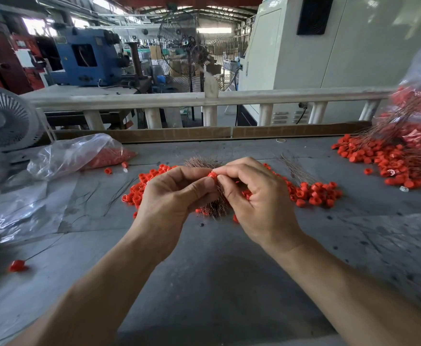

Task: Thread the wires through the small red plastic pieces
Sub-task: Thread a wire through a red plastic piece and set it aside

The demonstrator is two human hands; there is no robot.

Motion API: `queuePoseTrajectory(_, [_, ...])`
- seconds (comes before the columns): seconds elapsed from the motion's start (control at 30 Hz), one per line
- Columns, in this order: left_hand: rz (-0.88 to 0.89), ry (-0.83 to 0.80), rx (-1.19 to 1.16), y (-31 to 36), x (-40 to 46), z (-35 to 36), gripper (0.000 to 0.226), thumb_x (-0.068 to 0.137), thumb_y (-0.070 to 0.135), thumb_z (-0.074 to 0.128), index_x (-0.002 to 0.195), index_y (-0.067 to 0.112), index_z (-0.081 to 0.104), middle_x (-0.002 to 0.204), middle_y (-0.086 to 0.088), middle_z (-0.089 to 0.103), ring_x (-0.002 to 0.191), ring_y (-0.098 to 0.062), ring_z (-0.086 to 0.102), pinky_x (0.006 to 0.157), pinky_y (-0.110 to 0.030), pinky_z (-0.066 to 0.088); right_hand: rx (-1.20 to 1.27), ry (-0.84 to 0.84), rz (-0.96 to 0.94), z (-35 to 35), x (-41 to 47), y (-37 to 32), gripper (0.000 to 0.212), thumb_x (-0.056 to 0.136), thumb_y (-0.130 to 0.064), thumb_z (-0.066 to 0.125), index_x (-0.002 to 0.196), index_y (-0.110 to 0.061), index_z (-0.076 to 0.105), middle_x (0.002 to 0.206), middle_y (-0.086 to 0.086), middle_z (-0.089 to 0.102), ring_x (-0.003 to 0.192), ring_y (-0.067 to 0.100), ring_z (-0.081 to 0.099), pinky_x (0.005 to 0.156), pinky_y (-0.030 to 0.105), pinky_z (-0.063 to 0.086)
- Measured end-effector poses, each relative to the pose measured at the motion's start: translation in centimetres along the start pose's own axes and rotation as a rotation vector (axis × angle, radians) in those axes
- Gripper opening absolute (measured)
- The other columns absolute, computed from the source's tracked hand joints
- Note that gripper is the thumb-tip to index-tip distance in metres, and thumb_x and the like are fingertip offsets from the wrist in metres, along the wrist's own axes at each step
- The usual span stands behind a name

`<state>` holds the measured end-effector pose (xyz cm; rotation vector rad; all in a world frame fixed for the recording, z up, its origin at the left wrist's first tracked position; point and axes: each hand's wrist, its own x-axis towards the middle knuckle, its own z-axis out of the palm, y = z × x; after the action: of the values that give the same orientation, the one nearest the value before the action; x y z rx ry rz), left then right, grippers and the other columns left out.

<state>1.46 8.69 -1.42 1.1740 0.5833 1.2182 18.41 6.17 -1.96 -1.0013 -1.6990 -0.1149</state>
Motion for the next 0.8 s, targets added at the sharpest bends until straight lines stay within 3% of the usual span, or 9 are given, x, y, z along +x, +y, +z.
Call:
queuePoseTrajectory(0.3, [0.017, 0.014, -0.002, 0.1, -0.17, 0.23, 0.015, 0.072, 0.012, 0.081, 0.087, 0.012, 0.08, 0.093, -0.013, 0.076, 0.093, -0.027, 0.075, 0.082, -0.031, 0.06, -0.054, 0.013, -0.05, 0.02, 0.07, -0.16, 0.011, 0.095, -0.003, 0.069, 0.102, -0.002, 0.077, 0.096, 0.005, 0.07, 0.089, 0.013, 0.066, 0.084, 0.013, 0.048])
queuePoseTrajectory(0.6, [0.023, 0.087, 0.03, 0.11, -0.38, 0.5, 0.011, 0.07, 0.008, 0.077, 0.082, 0.007, 0.076, 0.089, -0.015, 0.076, 0.086, -0.027, 0.075, 0.077, -0.03, 0.061, -0.121, -0.013, -0.107, 0.1, -0.21, -0.52, 0.016, 0.092, -0.004, 0.071, 0.107, -0.001, 0.077, 0.097, 0.008, 0.069, 0.087, 0.018, 0.066, 0.08, 0.024, 0.055])
queuePoseTrajectory(0.8, [-0.013, 0.112, 0.017, 0.28, -0.25, 0.35, 0.006, 0.069, 0.007, 0.076, 0.073, 0.01, 0.078, 0.085, -0.014, 0.075, 0.081, -0.025, 0.074, 0.079, -0.033, 0.064, -0.134, -0.095, -0.066, -0.02, -0.22, -0.67, 0.023, 0.09, -0.019, 0.077, 0.108, -0.005, 0.073, 0.103, 0.004, 0.066, 0.089, 0.015, 0.063, 0.078, 0.024, 0.054])
